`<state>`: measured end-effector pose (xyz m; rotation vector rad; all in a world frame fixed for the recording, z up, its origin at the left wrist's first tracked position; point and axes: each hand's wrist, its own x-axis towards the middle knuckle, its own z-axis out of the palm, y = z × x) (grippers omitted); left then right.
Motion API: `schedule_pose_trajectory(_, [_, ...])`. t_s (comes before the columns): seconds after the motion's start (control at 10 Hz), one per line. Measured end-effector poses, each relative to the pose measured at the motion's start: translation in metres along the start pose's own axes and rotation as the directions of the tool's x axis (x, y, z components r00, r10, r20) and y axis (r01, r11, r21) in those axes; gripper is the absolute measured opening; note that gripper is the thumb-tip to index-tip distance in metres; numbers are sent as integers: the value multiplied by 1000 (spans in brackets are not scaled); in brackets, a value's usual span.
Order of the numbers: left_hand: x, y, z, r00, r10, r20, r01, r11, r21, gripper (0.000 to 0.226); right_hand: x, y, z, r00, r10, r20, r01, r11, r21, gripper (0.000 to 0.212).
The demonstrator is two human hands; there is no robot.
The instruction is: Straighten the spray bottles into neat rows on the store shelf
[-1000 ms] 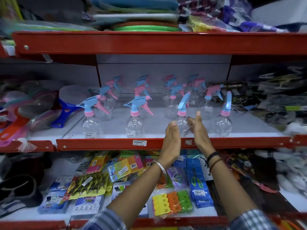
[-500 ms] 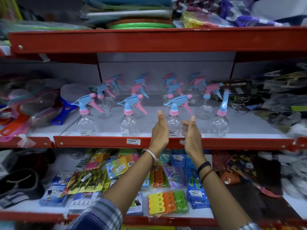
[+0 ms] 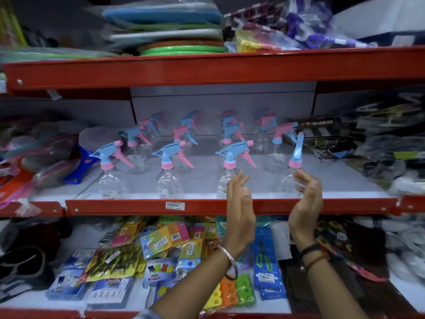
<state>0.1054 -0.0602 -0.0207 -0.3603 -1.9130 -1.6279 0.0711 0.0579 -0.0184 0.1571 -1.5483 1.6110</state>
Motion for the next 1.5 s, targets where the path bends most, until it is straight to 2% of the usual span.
schedule_pose_trajectory(0.1, [4,5,28,979,-116,169,123,992,-34,45,27,10,-19,998,49,-37,-51,998,-43,46])
schedule_pose_trajectory(0.2, [14,15,53,924,-257,283,265,964,10,60,54,20,-25,960,252,119,-241,965,-101,82])
schedule_pose_trajectory(0.3, [19,21,70,895,-319,311,326,945,30,73,68,21,-28,862,401,309,-347,913,-216,106])
schedule_pose_trajectory(0.4, [18,24,78,890,-338,304,341,939,46,70,66,12,-33,834,422,356,-358,904,-234,102])
schedule_pose_trajectory(0.5, [20,24,80,881,-360,308,367,929,35,75,66,12,-39,841,442,312,-391,895,-215,108])
schedule_pose_trajectory(0.6, [27,24,78,874,-379,303,389,921,30,90,61,11,-41,859,440,260,-398,895,-199,91])
schedule_pose_trajectory(0.7, [34,25,79,874,-391,287,404,915,18,97,55,12,-42,874,437,212,-404,896,-183,87])
schedule_pose_trajectory(0.8, [39,22,80,868,-406,286,416,909,31,86,50,13,-43,890,422,173,-402,905,-141,79])
schedule_pose_trajectory(1.1, [42,20,84,863,-428,267,429,902,60,78,36,14,-41,907,409,101,-393,908,-145,88])
schedule_pose_trajectory(1.2, [36,20,81,892,-383,241,382,923,52,75,31,13,-39,931,361,52,-352,926,-137,84])
schedule_pose_trajectory(1.3, [24,28,70,952,-252,175,253,967,18,61,26,-6,-36,980,199,2,-198,975,-100,68])
schedule_pose_trajectory(1.4, [29,42,48,994,-21,108,24,999,-27,50,35,-36,-24,997,2,79,5,997,-81,59])
schedule_pose_trajectory(1.5, [56,73,12,979,204,27,-203,979,-16,50,58,-79,2,967,-201,155,218,971,-100,56])
